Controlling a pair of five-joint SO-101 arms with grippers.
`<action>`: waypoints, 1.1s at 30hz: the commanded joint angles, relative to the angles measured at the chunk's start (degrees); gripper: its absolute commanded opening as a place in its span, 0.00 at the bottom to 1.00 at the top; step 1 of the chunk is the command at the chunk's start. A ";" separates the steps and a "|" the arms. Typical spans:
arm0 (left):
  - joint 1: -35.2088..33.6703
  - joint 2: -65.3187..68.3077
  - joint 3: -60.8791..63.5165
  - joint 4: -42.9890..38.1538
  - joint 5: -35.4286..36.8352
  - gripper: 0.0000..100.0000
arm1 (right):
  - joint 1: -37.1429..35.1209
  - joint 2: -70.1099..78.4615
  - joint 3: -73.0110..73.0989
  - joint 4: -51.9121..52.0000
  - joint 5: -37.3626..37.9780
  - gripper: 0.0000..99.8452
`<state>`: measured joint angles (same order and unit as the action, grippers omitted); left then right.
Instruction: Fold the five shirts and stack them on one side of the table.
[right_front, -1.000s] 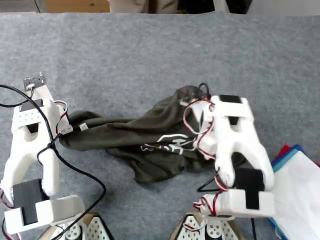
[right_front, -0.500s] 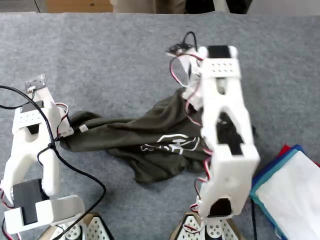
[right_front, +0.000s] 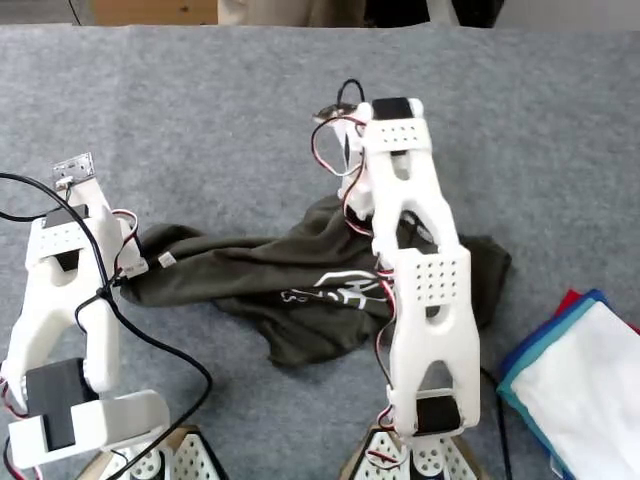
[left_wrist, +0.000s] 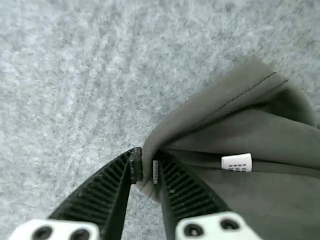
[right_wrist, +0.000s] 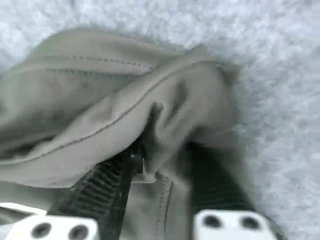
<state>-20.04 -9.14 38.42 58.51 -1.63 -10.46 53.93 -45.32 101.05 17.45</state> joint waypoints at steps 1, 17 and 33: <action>-0.53 -1.89 0.00 -0.53 -0.44 0.02 | 0.75 -6.64 3.74 1.32 -0.88 0.01; -0.44 -1.89 -0.53 -0.53 -0.44 0.02 | 6.99 -42.33 60.00 -14.95 7.03 0.01; -0.35 -1.89 -0.35 -2.02 -0.44 0.02 | 13.32 -63.25 56.75 -7.65 18.81 0.35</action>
<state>-20.04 -9.14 38.42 57.19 -1.63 1.76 -3.74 20.53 89.27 35.82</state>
